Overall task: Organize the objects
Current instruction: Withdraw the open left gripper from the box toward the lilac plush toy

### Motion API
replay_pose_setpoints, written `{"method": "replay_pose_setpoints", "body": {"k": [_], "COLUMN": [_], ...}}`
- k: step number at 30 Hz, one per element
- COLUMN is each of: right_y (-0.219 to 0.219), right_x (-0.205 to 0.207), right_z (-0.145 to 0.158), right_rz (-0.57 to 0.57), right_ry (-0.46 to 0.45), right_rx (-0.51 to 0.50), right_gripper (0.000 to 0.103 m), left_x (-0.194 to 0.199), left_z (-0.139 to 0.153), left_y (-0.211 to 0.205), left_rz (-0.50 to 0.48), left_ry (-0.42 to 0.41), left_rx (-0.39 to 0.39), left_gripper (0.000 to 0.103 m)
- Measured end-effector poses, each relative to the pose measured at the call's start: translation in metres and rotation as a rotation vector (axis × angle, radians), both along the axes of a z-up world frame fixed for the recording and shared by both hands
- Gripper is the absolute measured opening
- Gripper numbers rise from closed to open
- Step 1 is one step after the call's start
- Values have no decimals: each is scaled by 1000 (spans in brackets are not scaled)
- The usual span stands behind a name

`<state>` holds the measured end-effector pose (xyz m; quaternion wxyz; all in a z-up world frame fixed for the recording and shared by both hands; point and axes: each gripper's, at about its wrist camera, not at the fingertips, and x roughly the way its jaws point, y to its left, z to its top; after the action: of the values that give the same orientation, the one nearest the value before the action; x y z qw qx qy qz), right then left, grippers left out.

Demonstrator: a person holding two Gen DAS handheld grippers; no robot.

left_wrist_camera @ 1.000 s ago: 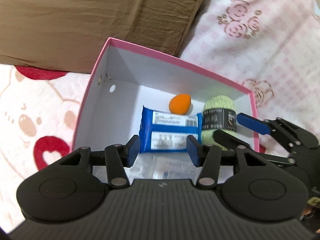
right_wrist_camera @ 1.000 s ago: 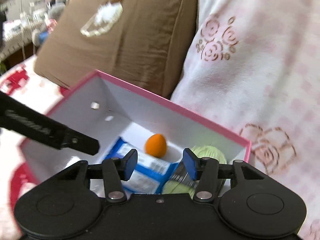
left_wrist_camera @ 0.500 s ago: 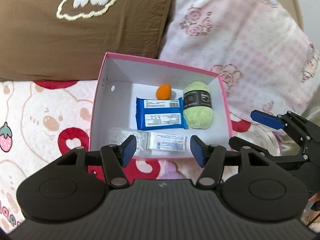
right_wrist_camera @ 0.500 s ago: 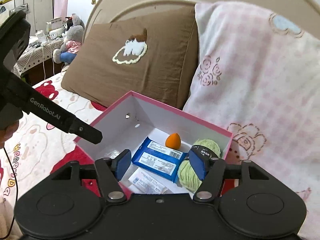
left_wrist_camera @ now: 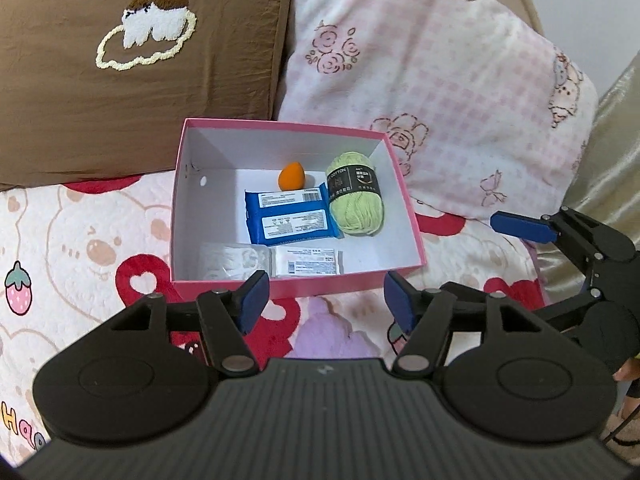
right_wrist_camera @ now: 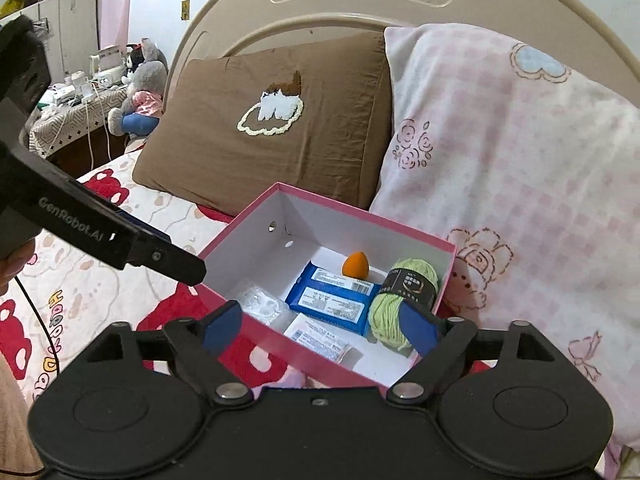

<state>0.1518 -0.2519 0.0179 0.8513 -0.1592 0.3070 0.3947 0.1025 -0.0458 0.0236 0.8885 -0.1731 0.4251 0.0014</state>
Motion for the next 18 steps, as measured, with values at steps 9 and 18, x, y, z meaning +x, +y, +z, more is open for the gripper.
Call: {"method": "replay_pose_setpoints", "body": {"k": [9,18], "right_y": [-10,-25], "right_x": [-19,-38], "right_z": [-11,-17], "right_rz": [-57,-80], "right_ry": [64,153], "right_rx": [-2,27], "right_gripper": [93,93], "left_x": [-23,-33], "left_z": [-12,-26], "left_y": [1,-1], "left_rz": [-14,-45], "left_ry": [9,12], "left_rx": [11,9], "left_gripper": [67,71]}}
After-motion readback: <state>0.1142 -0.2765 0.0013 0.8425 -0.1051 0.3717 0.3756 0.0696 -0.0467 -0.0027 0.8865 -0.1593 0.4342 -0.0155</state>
